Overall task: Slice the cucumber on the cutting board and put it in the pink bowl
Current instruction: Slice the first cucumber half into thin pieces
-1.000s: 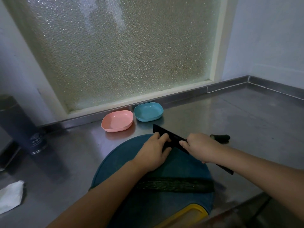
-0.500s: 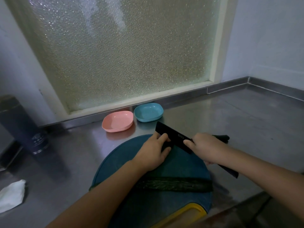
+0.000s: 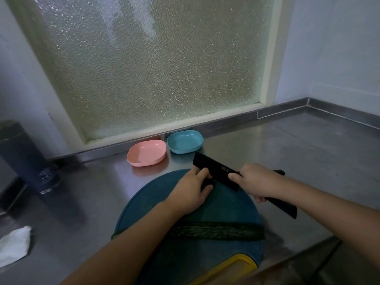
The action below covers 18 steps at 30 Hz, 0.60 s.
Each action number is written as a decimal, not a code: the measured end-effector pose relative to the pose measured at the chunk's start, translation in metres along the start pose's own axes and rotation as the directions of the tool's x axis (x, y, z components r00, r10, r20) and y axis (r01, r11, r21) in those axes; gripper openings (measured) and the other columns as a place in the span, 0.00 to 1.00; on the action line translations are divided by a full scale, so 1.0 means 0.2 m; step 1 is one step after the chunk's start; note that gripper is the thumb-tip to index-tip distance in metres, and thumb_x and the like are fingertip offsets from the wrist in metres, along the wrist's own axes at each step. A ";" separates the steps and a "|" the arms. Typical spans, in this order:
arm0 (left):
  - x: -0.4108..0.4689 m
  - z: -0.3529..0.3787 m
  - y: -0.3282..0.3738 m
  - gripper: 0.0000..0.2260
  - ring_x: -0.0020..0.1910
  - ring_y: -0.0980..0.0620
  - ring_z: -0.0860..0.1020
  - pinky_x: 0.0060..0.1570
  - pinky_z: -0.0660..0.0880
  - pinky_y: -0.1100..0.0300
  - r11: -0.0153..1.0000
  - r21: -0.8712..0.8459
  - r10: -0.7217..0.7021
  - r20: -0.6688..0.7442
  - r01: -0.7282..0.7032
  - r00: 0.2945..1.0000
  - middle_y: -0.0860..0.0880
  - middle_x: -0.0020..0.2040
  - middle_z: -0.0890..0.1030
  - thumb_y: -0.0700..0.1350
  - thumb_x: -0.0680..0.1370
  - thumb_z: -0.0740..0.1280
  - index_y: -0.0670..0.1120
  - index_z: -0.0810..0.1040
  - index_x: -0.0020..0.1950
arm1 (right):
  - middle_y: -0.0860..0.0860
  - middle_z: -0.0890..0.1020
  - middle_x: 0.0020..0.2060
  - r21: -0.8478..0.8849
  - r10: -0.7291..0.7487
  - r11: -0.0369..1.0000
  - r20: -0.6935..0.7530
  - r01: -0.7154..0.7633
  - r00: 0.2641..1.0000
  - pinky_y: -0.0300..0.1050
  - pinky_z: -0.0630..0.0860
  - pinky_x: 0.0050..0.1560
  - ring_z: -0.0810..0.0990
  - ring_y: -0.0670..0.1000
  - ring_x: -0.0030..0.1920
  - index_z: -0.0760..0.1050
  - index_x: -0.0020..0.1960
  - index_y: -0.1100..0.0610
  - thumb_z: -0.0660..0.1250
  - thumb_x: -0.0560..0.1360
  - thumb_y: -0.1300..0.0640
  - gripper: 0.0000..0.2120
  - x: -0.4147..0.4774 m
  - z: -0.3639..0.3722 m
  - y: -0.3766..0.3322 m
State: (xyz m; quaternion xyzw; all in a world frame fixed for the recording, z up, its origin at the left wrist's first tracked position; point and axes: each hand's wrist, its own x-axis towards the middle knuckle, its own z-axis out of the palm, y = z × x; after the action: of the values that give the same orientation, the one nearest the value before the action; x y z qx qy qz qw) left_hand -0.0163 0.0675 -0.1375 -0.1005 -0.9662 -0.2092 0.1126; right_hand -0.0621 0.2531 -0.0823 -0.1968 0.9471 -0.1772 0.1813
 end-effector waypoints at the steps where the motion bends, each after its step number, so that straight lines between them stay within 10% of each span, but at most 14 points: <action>1: 0.00 0.00 0.00 0.11 0.51 0.53 0.73 0.50 0.68 0.63 1.000 0.000 0.001 -0.003 -0.001 1.000 0.50 0.54 0.71 0.50 0.77 0.63 0.51 0.70 0.59 | 0.51 0.72 0.15 0.006 0.003 1.000 0.011 -0.003 1.000 0.38 0.72 0.23 0.71 0.48 0.17 0.68 0.36 0.59 0.51 0.82 0.45 0.23 0.01 0.01 0.00; 18: -0.01 0.00 0.01 0.11 0.51 0.52 0.74 0.52 0.72 0.58 1.000 0.004 -0.013 -0.019 0.013 1.000 0.50 0.54 0.72 0.50 0.77 0.64 0.51 0.70 0.58 | 0.54 0.74 0.21 -0.031 0.025 0.999 -0.024 -0.025 0.999 0.38 0.71 0.23 0.72 0.49 0.19 0.66 0.34 0.59 0.50 0.82 0.45 0.24 -0.03 0.06 0.01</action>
State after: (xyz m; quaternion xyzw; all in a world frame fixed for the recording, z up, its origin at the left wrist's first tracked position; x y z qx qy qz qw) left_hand -0.0142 0.0685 -0.1370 -0.0920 -0.9661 -0.2091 0.1204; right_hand -0.0525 0.2535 -0.0918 -0.1856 0.9542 -0.1625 0.1693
